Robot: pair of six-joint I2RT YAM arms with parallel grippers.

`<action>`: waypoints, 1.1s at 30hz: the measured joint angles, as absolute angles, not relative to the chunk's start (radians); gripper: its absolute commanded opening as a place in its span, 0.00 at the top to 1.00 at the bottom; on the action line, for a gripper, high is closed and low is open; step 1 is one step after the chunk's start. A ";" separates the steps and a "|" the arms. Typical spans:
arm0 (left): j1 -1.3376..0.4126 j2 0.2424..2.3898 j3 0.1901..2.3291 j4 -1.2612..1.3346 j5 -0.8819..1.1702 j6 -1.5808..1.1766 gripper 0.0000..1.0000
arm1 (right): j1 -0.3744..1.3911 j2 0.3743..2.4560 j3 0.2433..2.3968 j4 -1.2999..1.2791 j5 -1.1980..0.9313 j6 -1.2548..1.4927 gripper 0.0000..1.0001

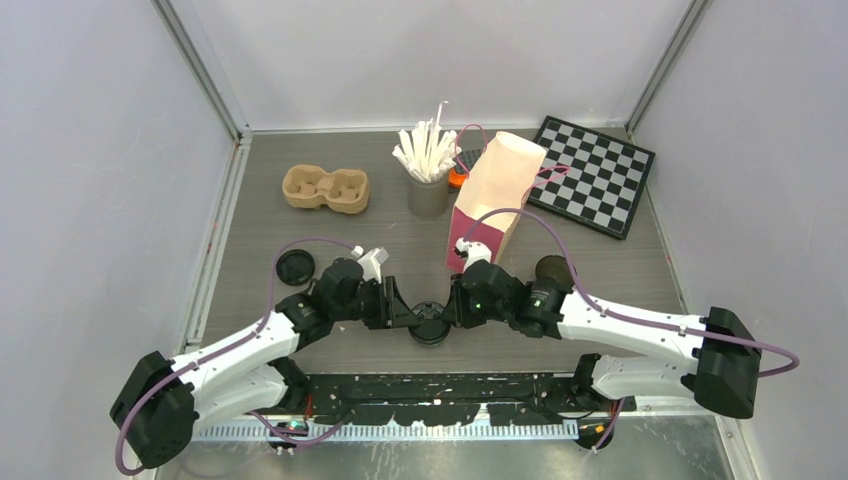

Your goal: Pack the takeout coffee

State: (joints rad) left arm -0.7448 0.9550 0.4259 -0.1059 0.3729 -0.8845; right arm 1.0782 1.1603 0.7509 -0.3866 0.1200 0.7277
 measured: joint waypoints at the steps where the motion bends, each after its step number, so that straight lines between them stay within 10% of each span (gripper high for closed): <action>1: -0.745 0.957 0.424 -0.099 0.376 -0.886 0.65 | 1.076 1.154 0.742 -0.370 0.119 0.735 0.84; 20: -0.742 0.988 0.397 -0.018 0.391 -0.910 0.71 | 1.071 1.047 0.587 -0.217 0.137 0.845 0.83; 27: -0.746 0.931 0.419 -0.103 0.373 -0.899 0.49 | 1.074 1.066 0.682 -0.360 0.130 0.802 0.67; 33: -0.747 0.900 0.532 -0.254 0.327 -0.858 0.38 | 1.074 1.080 0.797 -0.518 0.131 0.711 0.35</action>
